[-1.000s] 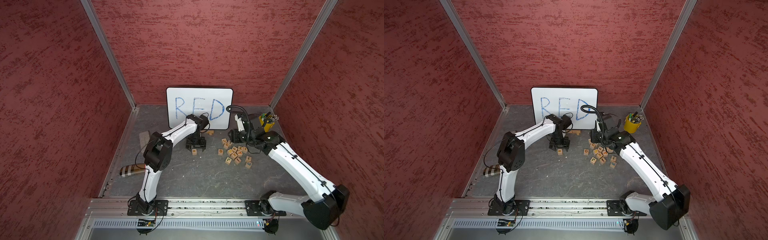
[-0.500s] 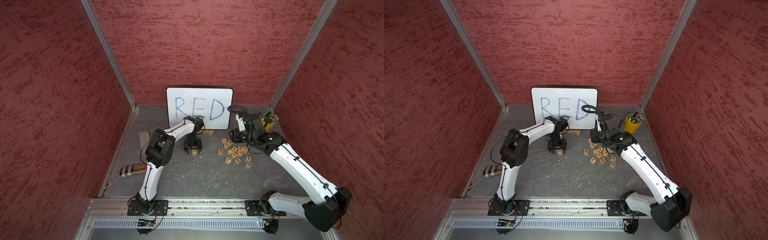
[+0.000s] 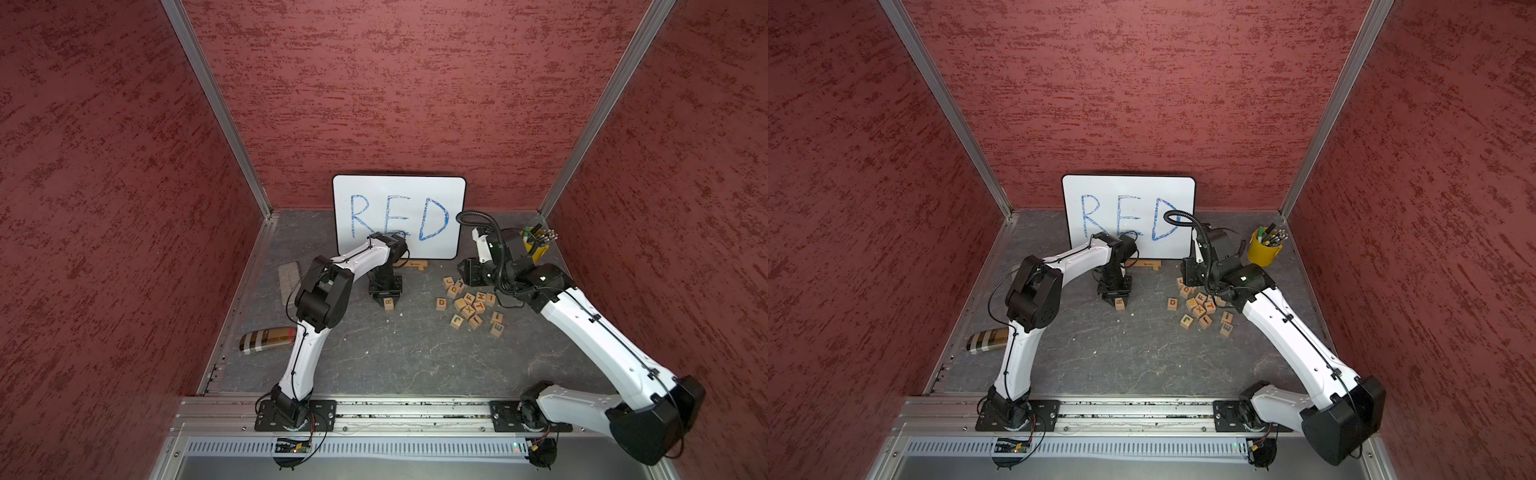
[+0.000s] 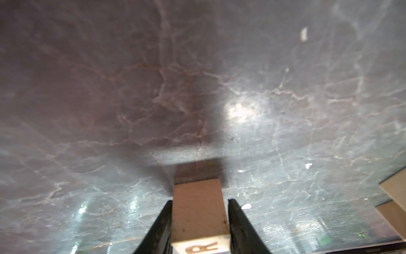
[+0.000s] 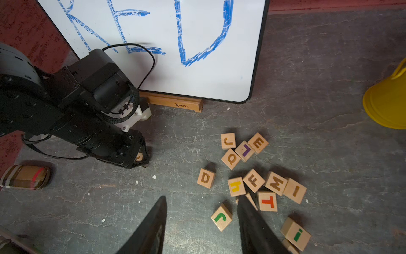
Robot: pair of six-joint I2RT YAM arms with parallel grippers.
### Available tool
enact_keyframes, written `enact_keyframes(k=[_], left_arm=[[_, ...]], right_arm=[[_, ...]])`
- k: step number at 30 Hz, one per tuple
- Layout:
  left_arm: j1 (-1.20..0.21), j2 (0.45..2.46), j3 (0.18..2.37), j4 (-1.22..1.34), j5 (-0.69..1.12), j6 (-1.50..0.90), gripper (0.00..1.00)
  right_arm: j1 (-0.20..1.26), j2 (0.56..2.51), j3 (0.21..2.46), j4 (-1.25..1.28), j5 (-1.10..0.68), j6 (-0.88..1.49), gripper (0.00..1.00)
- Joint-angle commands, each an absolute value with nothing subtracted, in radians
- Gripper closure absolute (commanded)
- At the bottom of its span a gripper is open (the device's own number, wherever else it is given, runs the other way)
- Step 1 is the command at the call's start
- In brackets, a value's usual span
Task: Assemble the uppercase word "red" with letter blocks
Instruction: Pick up the letter block from the center of the board.
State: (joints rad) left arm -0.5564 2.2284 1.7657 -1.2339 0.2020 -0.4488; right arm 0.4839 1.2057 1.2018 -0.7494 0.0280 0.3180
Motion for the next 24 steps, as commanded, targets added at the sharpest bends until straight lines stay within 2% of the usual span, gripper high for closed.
enact_keyframes(k=[1, 5, 9, 17, 24], left_arm=[[-0.558, 2.244, 1.782, -1.220, 0.189, -0.430, 0.67], [-0.561, 2.232, 1.767, -1.218, 0.157, -0.405, 0.67], [-0.558, 2.233, 1.759, -1.225, 0.156, -0.357, 0.82], [-0.539, 2.206, 1.742, -1.188, 0.037, -0.183, 0.84], [-0.489, 2.156, 1.695, -1.125, 0.089, 0.074, 0.85]], right_arm=[[0.479, 1.183, 1.186, -0.753, 0.041, 0.327, 0.47], [0.479, 1.180, 1.177, -0.749, 0.041, 0.325, 0.47], [0.478, 1.181, 1.173, -0.744, 0.040, 0.322, 0.47], [0.479, 1.171, 1.163, -0.742, 0.043, 0.319, 0.47], [0.479, 1.174, 1.164, -0.738, 0.041, 0.313, 0.47]])
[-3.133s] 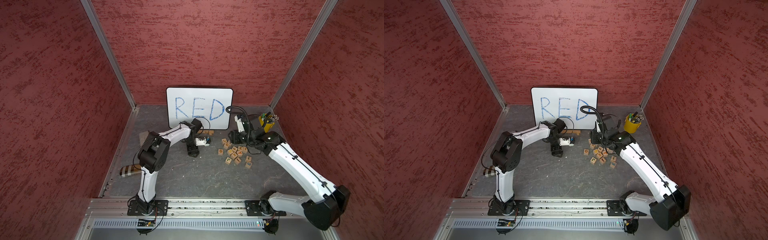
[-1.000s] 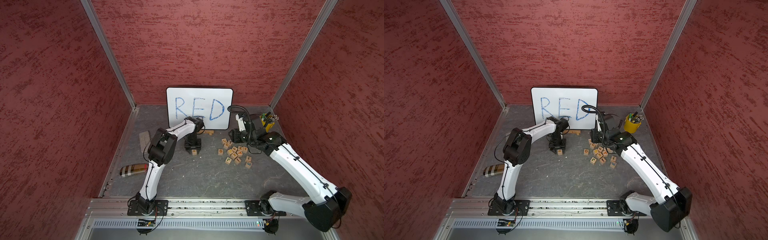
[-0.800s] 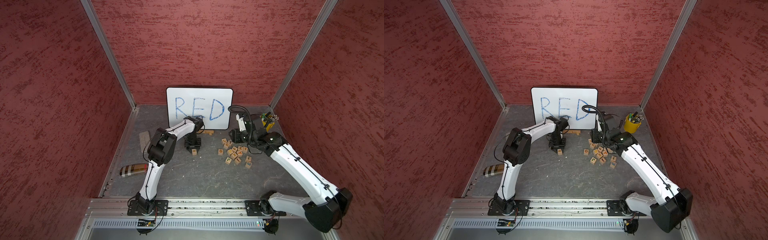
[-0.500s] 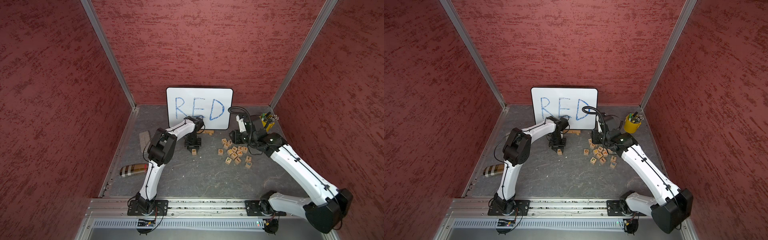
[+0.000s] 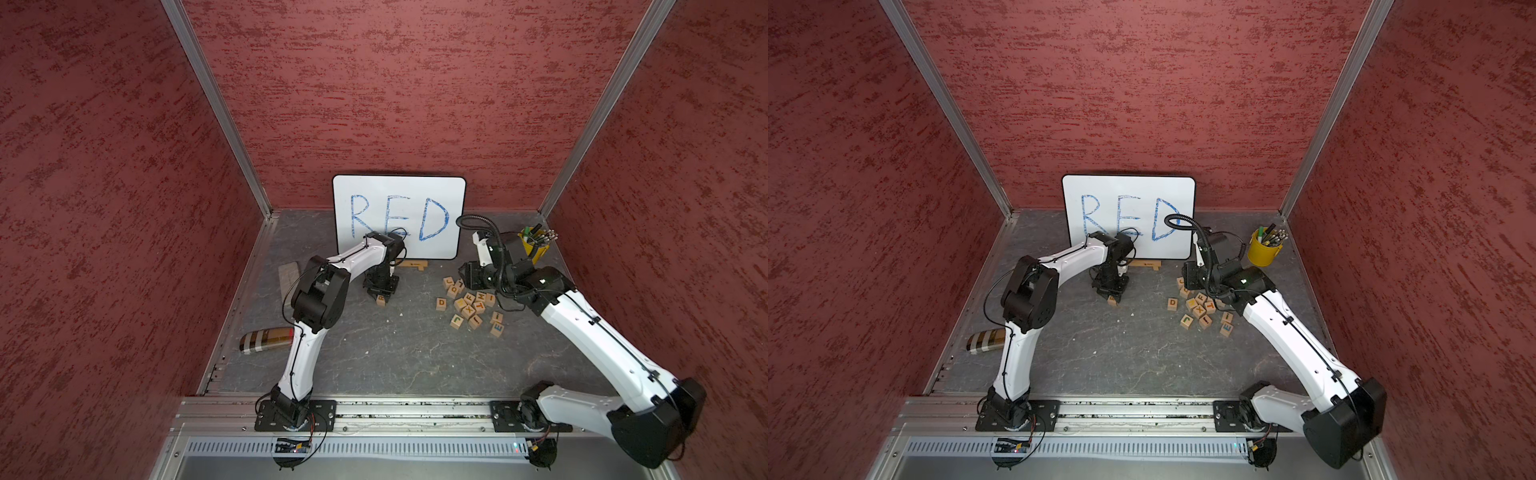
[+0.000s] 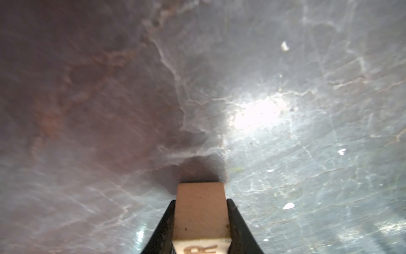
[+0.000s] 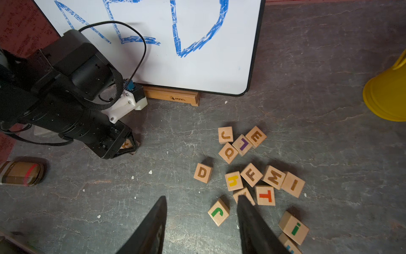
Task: Assemble the uppercase word "red" with letter blocks
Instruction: Pick up the letter block from the center of the board, then place the letter block at the center of the board.
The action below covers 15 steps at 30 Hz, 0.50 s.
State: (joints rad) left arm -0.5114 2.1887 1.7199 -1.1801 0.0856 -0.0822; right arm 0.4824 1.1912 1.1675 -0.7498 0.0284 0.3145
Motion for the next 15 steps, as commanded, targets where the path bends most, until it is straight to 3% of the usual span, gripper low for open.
enact_keyframes(k=[1, 15], left_arm=[[-0.483, 2.142, 1.681, -1.114, 0.102, 0.119, 0.85], [-0.429, 2.068, 1.589, -1.115, 0.089, 0.557, 0.84]], right_arm=[[0.479, 1.175, 1.164, -0.738, 0.041, 0.313, 0.47], [0.476, 1.203, 1.166, -0.716, 0.026, 0.304, 0.47]])
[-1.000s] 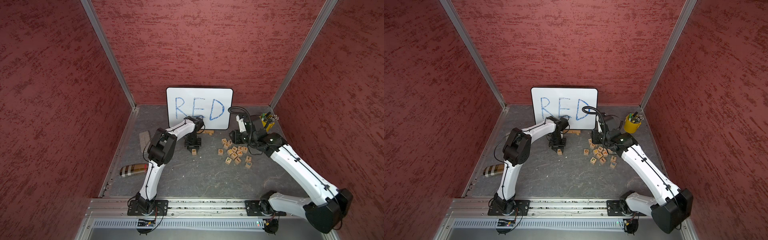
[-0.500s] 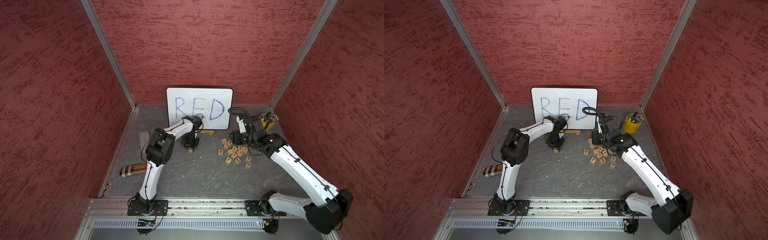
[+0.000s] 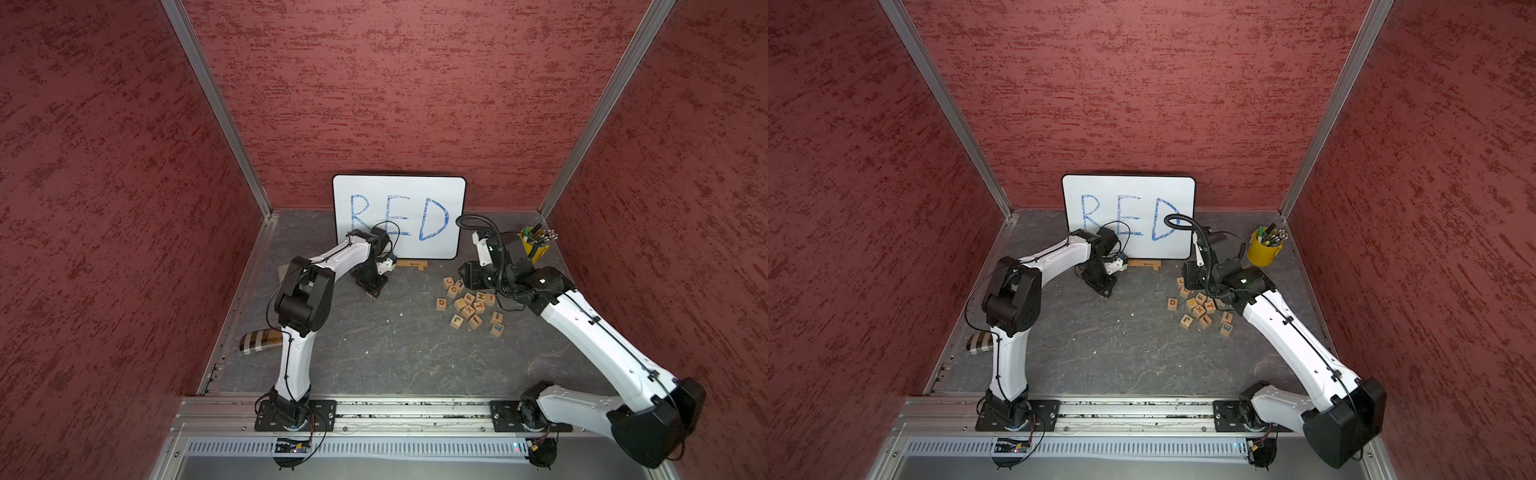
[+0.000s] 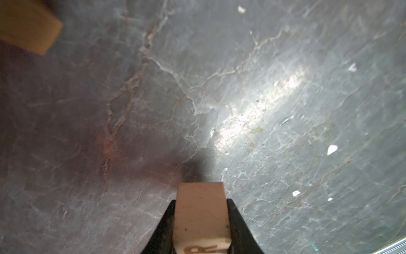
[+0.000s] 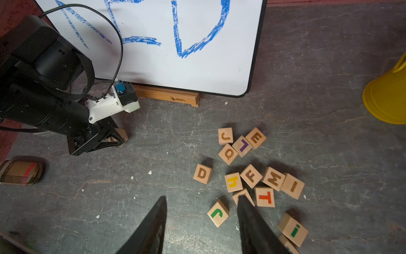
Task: Assemble the uppercase word "red" with letter blocks
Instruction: Place the letter block at the center of the board.
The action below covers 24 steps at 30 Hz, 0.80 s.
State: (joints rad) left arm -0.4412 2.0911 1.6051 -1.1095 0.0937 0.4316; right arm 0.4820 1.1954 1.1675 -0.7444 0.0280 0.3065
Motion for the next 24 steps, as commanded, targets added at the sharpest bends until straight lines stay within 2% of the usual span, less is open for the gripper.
enact_keyframes(k=[1, 12, 24], left_arm=[[-0.425, 2.067, 1.586, -1.120, 0.092, 0.587, 0.84], [-0.417, 1.965, 1.460, -1.074, 0.107, 0.899, 0.81], [-0.424, 1.986, 1.419, -1.076, 0.053, 1.169, 0.78]], right_arm=[[0.476, 1.205, 1.166, -0.715, 0.026, 0.304, 0.47], [0.476, 1.204, 1.174, -0.719, 0.023, 0.307, 0.47], [0.476, 1.204, 1.170, -0.715, 0.017, 0.317, 0.47]])
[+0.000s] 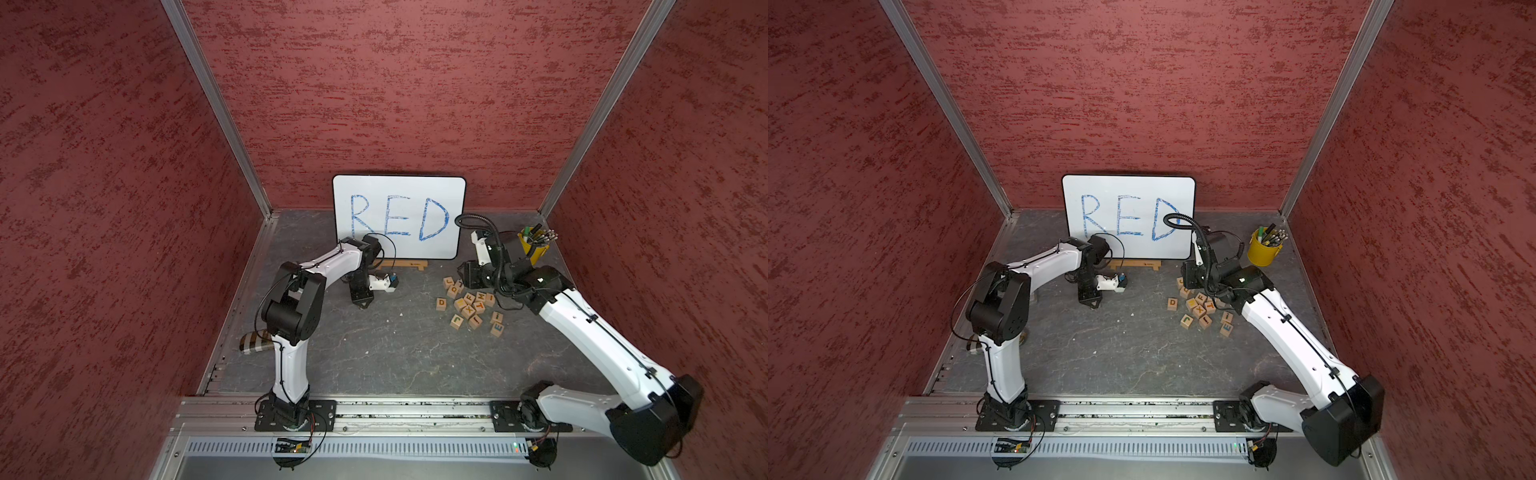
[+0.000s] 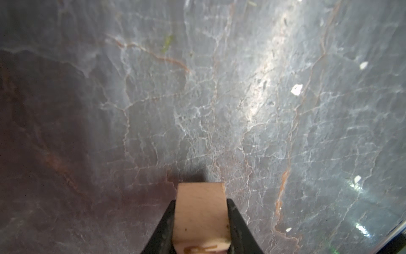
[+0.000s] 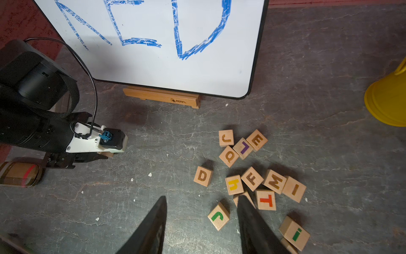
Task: Assemble the uppercase word "red" with letter blocks
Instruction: Place the letter block at the center of the board.
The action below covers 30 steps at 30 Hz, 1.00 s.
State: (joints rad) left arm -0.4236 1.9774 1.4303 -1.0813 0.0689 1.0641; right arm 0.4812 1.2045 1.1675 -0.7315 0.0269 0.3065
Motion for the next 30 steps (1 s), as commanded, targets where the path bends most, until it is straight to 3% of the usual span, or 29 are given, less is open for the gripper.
enact_keyframes(k=[1, 14, 20, 30], left_arm=[[-0.425, 1.992, 1.424, -1.084, 0.047, 1.189, 0.78], [-0.457, 2.013, 1.365, -1.037, -0.041, 1.338, 0.73], [-0.463, 2.008, 1.360, -1.023, -0.046, 1.337, 0.56], [-0.471, 1.995, 1.417, -1.071, -0.017, 1.293, 0.41]], right_arm=[[0.477, 1.202, 1.170, -0.715, 0.017, 0.319, 0.47], [0.476, 1.204, 1.164, -0.713, 0.024, 0.320, 0.47], [0.476, 1.207, 1.168, -0.716, 0.024, 0.318, 0.47], [0.475, 1.196, 1.161, -0.712, 0.028, 0.317, 0.46]])
